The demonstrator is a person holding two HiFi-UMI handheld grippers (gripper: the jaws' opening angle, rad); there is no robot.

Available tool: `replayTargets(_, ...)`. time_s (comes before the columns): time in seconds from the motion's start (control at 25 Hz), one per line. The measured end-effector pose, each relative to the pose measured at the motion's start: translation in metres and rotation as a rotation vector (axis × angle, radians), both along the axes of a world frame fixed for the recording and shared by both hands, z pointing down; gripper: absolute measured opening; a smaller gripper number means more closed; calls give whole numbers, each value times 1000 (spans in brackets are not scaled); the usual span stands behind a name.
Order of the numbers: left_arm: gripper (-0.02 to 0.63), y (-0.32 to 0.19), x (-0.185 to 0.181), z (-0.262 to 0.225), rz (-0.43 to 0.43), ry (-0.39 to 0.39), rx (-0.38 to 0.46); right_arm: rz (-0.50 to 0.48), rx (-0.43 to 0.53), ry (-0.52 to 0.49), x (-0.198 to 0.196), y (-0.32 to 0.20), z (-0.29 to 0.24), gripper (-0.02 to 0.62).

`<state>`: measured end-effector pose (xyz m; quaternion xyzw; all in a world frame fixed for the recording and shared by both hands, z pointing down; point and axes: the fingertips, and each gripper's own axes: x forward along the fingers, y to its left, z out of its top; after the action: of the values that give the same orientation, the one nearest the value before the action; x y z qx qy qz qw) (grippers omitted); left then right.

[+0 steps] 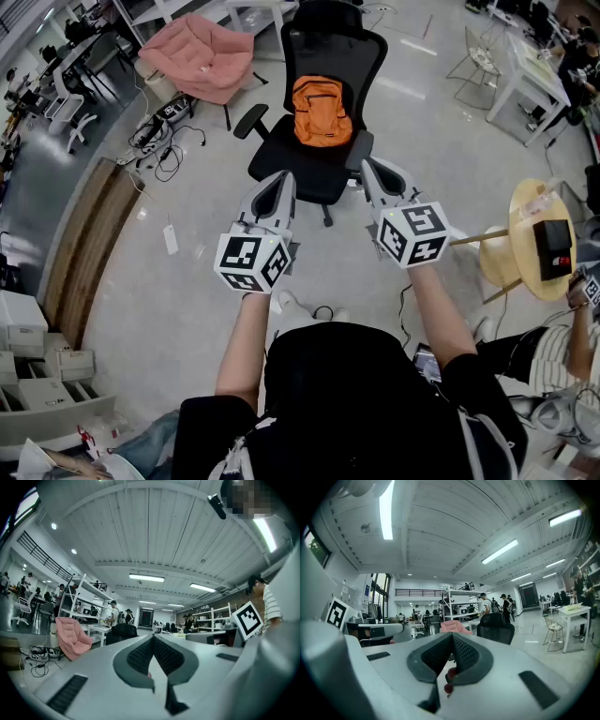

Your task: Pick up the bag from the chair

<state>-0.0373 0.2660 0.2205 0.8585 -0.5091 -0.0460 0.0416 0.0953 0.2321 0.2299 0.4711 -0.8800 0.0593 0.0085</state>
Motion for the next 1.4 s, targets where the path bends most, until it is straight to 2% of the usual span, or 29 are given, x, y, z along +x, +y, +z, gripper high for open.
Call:
replayTargets(0.28,5,-2,4,0,-1,6,-3,-23,-25,-32,0,0,1,0)
replayTargets(0.84,5,-19,4,8,-15,31,-21,-40,-50,-24,4,-17,10,0)
replayTargets(1.4,5,-100,-1,23,-2,47,-53,-44,-79,-11,-5,-94,23,0)
